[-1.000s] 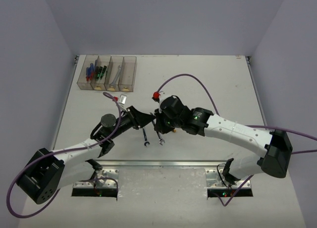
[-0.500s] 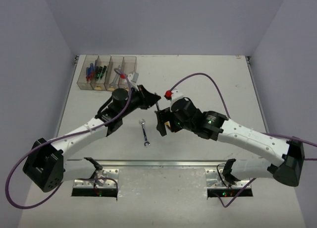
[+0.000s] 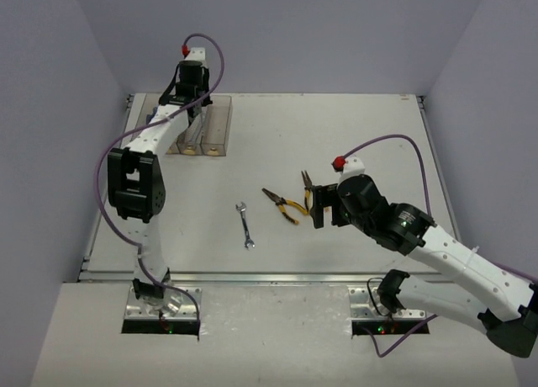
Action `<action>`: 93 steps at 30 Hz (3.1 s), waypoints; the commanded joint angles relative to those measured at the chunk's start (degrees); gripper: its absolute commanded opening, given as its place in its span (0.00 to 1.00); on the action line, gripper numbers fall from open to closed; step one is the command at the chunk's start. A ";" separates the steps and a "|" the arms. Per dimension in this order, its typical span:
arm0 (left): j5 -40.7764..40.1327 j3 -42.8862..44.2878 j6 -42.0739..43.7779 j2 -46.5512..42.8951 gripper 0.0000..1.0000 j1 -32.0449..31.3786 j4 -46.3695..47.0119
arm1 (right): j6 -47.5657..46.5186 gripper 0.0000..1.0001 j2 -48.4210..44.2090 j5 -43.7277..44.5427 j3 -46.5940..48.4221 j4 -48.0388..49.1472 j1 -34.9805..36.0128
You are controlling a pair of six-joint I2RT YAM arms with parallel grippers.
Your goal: Sort the tools into containers
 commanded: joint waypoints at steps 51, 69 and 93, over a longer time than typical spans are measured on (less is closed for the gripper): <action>1.11 -52.22 -22.82 -73.71 1.00 -5.22 -16.09 | 12.26 0.17 81.66 -7.63 46.31 -3.35 10.17; 29.22 -67.92 -35.47 -72.21 1.00 -5.22 3.05 | 8.12 0.00 58.02 -9.04 36.60 -0.62 7.27; 30.98 -83.53 -56.68 -56.39 0.73 -16.95 55.42 | 3.63 0.00 34.66 -18.54 20.38 15.47 7.31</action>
